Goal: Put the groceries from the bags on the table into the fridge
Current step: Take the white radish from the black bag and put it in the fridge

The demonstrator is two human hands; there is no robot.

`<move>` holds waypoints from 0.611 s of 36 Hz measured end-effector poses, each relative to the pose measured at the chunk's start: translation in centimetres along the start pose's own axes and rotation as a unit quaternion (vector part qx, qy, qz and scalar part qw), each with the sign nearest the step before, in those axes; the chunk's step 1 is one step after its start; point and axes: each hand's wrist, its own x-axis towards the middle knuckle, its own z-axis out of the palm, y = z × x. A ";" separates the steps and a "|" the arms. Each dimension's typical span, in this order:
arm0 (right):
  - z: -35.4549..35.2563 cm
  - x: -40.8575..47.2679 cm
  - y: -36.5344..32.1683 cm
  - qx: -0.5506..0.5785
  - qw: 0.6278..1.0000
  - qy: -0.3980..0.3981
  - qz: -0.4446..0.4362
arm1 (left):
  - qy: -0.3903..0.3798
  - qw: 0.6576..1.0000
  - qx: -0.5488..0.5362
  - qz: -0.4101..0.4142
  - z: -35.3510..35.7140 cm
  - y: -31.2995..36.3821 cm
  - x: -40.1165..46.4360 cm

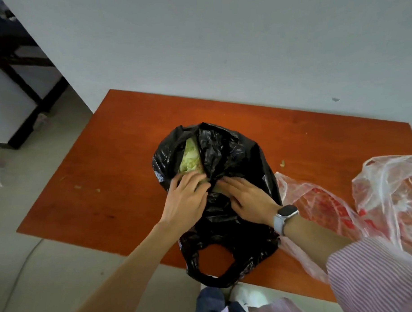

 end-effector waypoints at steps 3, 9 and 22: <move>-1.5 1.7 1.4 -0.007 0.998 0.012 0.060 | -0.031 0.996 0.036 -0.070 -0.7 -1.5 1.9; -5.4 5.4 3.1 0.024 0.993 0.085 0.079 | -0.071 0.979 -0.066 -0.178 -2.5 -5.1 5.9; -3.5 11.7 9.2 0.118 0.958 -0.051 0.255 | -0.170 0.648 -0.575 -0.470 1.4 -13.6 10.6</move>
